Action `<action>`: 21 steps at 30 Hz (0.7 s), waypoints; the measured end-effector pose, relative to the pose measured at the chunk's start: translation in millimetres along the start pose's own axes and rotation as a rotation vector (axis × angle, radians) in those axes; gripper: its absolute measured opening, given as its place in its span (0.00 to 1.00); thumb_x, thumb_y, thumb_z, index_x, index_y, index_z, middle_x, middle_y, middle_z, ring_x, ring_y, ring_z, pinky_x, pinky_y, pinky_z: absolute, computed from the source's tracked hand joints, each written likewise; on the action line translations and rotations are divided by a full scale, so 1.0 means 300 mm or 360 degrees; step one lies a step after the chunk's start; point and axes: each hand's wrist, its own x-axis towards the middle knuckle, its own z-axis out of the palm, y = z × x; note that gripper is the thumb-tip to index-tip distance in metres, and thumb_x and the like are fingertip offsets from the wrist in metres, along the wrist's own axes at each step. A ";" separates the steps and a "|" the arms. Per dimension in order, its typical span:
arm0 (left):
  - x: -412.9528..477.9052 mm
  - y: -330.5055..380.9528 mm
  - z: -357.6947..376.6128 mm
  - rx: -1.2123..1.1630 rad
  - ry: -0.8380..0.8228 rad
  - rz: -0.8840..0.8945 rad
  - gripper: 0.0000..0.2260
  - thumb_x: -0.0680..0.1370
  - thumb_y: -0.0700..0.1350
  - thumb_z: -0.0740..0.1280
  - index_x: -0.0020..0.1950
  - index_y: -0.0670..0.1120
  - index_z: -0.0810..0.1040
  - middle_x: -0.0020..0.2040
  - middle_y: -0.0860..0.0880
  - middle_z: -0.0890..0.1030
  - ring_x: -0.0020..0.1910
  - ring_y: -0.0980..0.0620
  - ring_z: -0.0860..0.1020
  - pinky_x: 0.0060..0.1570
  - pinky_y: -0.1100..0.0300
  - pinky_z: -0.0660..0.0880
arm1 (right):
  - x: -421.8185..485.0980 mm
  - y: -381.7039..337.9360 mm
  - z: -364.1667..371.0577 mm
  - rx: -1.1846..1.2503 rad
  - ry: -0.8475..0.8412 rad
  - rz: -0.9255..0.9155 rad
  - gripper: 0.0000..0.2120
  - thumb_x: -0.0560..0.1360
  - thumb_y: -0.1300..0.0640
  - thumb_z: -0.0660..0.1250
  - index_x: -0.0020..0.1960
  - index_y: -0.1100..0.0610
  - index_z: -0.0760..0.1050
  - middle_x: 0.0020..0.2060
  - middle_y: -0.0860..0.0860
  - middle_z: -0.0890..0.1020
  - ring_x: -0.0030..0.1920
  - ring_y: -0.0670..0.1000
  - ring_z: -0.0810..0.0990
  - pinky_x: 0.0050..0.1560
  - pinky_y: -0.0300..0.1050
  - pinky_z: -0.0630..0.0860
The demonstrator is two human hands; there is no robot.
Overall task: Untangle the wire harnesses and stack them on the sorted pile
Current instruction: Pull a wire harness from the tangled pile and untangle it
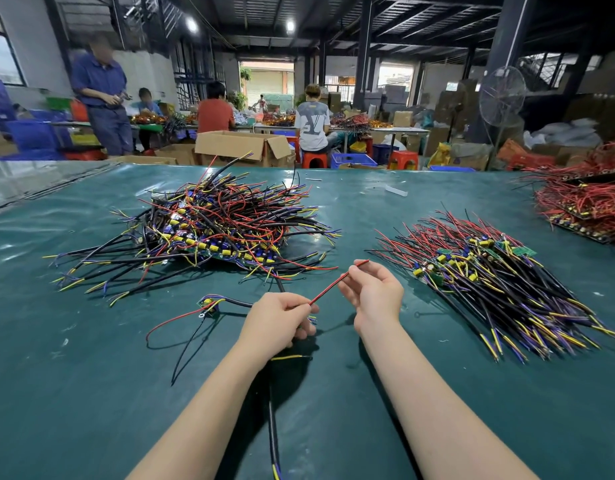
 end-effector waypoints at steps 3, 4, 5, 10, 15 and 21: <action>-0.005 0.002 -0.003 -0.0108 -0.0083 -0.0043 0.11 0.77 0.37 0.60 0.39 0.48 0.79 0.24 0.53 0.78 0.22 0.60 0.72 0.25 0.67 0.71 | 0.003 0.005 -0.002 -0.0076 0.0051 -0.0030 0.14 0.74 0.73 0.62 0.35 0.58 0.72 0.31 0.52 0.74 0.21 0.41 0.75 0.22 0.33 0.72; -0.005 0.003 -0.005 -0.0118 -0.0097 -0.0043 0.12 0.77 0.37 0.60 0.39 0.47 0.79 0.24 0.53 0.78 0.22 0.59 0.73 0.26 0.67 0.71 | 0.005 0.006 -0.002 -0.0122 0.0057 -0.0051 0.14 0.74 0.72 0.62 0.35 0.57 0.72 0.31 0.52 0.75 0.21 0.40 0.75 0.22 0.32 0.71; -0.006 0.005 -0.005 -0.0129 -0.0108 -0.0045 0.12 0.78 0.37 0.60 0.39 0.47 0.79 0.24 0.52 0.78 0.22 0.59 0.73 0.26 0.67 0.71 | 0.007 0.004 -0.004 -0.0167 0.0053 -0.0079 0.14 0.74 0.72 0.62 0.35 0.57 0.73 0.31 0.51 0.75 0.22 0.40 0.76 0.21 0.33 0.70; -0.007 0.002 -0.009 -0.0176 -0.0097 -0.0054 0.12 0.78 0.37 0.60 0.39 0.47 0.79 0.23 0.52 0.77 0.21 0.59 0.72 0.25 0.68 0.72 | 0.013 -0.006 -0.009 -0.0376 -0.0027 -0.0191 0.14 0.74 0.72 0.62 0.36 0.56 0.74 0.31 0.51 0.75 0.30 0.47 0.75 0.22 0.34 0.72; -0.003 -0.001 -0.006 -0.0166 -0.0109 -0.0026 0.11 0.78 0.38 0.61 0.40 0.47 0.79 0.24 0.52 0.77 0.22 0.59 0.73 0.26 0.67 0.72 | 0.014 -0.018 -0.018 -0.0333 -0.0041 -0.0192 0.12 0.75 0.70 0.61 0.36 0.58 0.74 0.31 0.53 0.75 0.24 0.43 0.76 0.22 0.35 0.73; -0.004 -0.009 -0.009 -0.0149 -0.0154 0.0001 0.11 0.78 0.38 0.61 0.39 0.48 0.79 0.23 0.52 0.77 0.22 0.58 0.73 0.27 0.67 0.72 | 0.020 -0.023 -0.019 -0.0178 0.0024 -0.0089 0.12 0.75 0.70 0.60 0.35 0.59 0.73 0.29 0.54 0.75 0.22 0.43 0.77 0.19 0.34 0.70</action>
